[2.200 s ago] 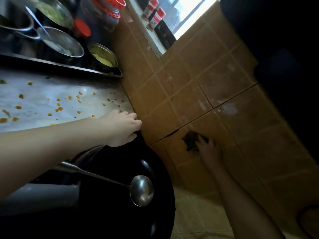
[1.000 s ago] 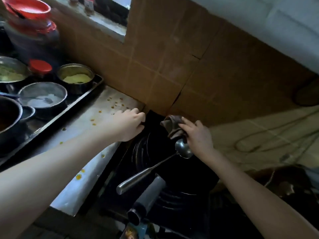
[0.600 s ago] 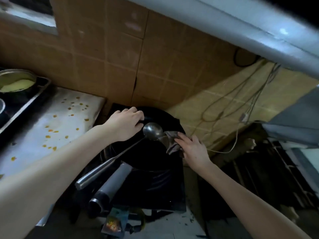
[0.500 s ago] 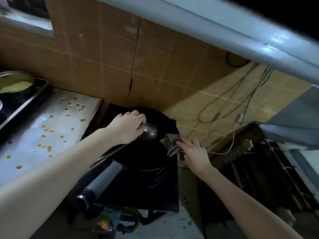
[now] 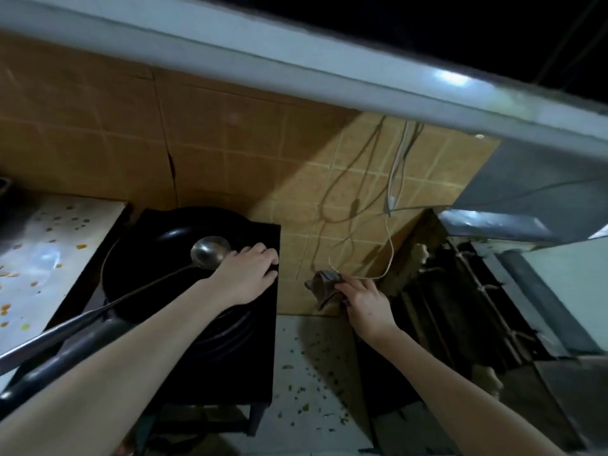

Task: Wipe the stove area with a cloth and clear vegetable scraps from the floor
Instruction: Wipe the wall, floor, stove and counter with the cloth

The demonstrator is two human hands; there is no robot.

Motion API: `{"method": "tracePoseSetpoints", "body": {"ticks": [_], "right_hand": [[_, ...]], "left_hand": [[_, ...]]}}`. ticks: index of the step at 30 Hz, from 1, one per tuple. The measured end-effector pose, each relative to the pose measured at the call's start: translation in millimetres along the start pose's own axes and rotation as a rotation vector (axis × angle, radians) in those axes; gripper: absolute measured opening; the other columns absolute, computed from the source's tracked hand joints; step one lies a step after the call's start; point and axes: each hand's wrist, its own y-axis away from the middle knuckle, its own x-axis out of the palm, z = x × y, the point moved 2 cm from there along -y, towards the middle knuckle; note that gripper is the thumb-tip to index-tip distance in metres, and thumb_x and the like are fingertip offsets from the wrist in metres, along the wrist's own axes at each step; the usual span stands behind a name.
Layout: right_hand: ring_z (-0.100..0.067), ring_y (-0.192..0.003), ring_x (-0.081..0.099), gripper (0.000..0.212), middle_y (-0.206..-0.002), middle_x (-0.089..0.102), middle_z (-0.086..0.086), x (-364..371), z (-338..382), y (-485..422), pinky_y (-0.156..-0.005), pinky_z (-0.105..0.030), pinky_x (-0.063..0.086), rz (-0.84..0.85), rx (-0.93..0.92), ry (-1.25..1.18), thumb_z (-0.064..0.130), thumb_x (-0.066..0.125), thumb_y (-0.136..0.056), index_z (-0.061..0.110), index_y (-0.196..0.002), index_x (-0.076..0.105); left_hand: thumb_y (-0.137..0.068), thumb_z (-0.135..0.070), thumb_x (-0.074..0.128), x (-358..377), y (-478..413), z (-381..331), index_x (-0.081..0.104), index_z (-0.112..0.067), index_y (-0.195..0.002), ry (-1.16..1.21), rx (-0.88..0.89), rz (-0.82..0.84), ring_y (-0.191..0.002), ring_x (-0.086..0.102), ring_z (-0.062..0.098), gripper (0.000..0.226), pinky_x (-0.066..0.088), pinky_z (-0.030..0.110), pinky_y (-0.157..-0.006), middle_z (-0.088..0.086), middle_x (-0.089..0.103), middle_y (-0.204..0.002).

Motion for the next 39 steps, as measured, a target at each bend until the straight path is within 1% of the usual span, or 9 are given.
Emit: {"method": "tracePoseSetpoints", "body": {"ticks": [5, 7, 11, 13, 16, 22, 31, 36, 39], "right_hand": [[-0.029, -0.101, 0.047, 0.041, -0.141, 0.045, 0.004, 14.6, -28.7, 24.7, -0.075, -0.039, 0.051, 0.018, 0.14, -0.041, 0.014, 0.049, -0.089, 0.027, -0.129, 0.052], [-0.027, -0.1, 0.047, 0.039, -0.143, 0.044, 0.007, 18.9, -35.8, 36.1, -0.077, -0.039, 0.051, 0.008, 0.204, -0.073, 0.015, 0.048, -0.091, 0.028, -0.128, 0.052], [-0.024, -0.098, 0.048, 0.037, -0.138, 0.049, 0.007, 26.4, -50.4, 58.8, -0.073, -0.033, 0.05, -0.042, 0.364, -0.185, 0.014, 0.049, -0.091, 0.028, -0.125, 0.055], [-0.023, -0.1, 0.049, 0.039, -0.136, 0.051, 0.007, 28.0, -57.7, 70.0, -0.074, -0.03, 0.047, -0.064, 0.44, -0.237, 0.011, 0.05, -0.091, 0.028, -0.126, 0.056], [-0.024, -0.107, 0.049, 0.04, -0.137, 0.05, 0.006, 30.5, -69.8, 85.1, -0.081, -0.031, 0.047, -0.048, 0.502, -0.282, 0.01, 0.049, -0.092, 0.028, -0.126, 0.056], [-0.023, -0.111, 0.048, 0.039, -0.138, 0.049, 0.006, 44.4, -105.6, 98.1, -0.082, -0.03, 0.046, -0.004, 0.501, -0.295, 0.011, 0.047, -0.093, 0.028, -0.128, 0.054], [-0.026, -0.115, 0.052, 0.041, -0.13, 0.056, 0.001, 55.7, -183.2, 87.8, -0.093, -0.039, 0.049, 0.089, 0.372, -0.4, 0.008, 0.048, -0.09, 0.025, -0.125, 0.058], [-0.028, -0.11, 0.057, 0.036, -0.121, 0.062, -0.002, 63.5, -201.5, 76.4, -0.089, -0.043, 0.053, 0.142, 0.352, -0.497, 0.01, 0.049, -0.091, 0.024, -0.123, 0.058], [-0.026, -0.107, 0.06, 0.036, -0.117, 0.064, -0.004, 76.6, -200.3, 68.9, -0.087, -0.037, 0.053, 0.14, 0.39, -0.543, 0.011, 0.051, -0.09, 0.023, -0.123, 0.059]], "left_hand": [[-0.1, -0.036, 0.036, 19.7, -22.3, -28.6, 0.047, -0.022, -0.122, -0.052, 0.103, 0.09, -0.112, 0.048, 0.023, 0.029, 0.04, 0.039, -0.094, 0.001, 0.046, -0.126], [-0.1, -0.036, 0.035, 27.1, -32.2, -36.4, 0.047, -0.021, -0.12, -0.072, 0.145, 0.12, -0.111, 0.048, 0.024, 0.028, 0.04, 0.04, -0.093, 0.001, 0.046, -0.123], [-0.1, -0.037, 0.035, 46.3, -48.0, -46.3, 0.045, -0.021, -0.124, -0.097, 0.206, 0.164, -0.108, 0.05, 0.022, 0.031, 0.039, 0.038, -0.09, 0.0, 0.046, -0.124], [-0.1, -0.037, 0.035, 54.5, -53.4, -49.8, 0.045, -0.021, -0.126, -0.109, 0.218, 0.196, -0.108, 0.05, 0.022, 0.032, 0.039, 0.038, -0.089, 0.001, 0.047, -0.124], [-0.1, -0.036, 0.035, 66.0, -57.4, -56.3, 0.045, -0.021, -0.125, -0.118, 0.206, 0.225, -0.11, 0.05, 0.023, 0.03, 0.04, 0.04, -0.091, 0.001, 0.047, -0.124], [-0.099, -0.033, 0.038, 89.5, -57.2, -79.5, 0.047, -0.019, -0.124, -0.146, 0.141, 0.192, -0.115, 0.046, 0.024, 0.029, 0.04, 0.04, -0.094, 0.003, 0.045, -0.126], [-0.099, -0.03, 0.04, 122.6, -64.4, -135.4, 0.048, -0.018, -0.125, -0.045, -0.119, 0.106, -0.121, 0.045, 0.026, 0.03, 0.039, 0.042, -0.099, 0.005, 0.045, -0.131], [-0.099, -0.03, 0.04, 144.1, -49.6, -149.3, 0.047, -0.02, -0.128, 0.036, -0.203, 0.099, -0.119, 0.045, 0.025, 0.031, 0.038, 0.041, -0.099, 0.004, 0.045, -0.131], [-0.098, -0.028, 0.04, 154.5, -43.0, -147.6, 0.048, -0.02, -0.125, 0.029, -0.249, 0.114, -0.118, 0.046, 0.025, 0.029, 0.038, 0.042, -0.099, 0.004, 0.047, -0.128]]}}
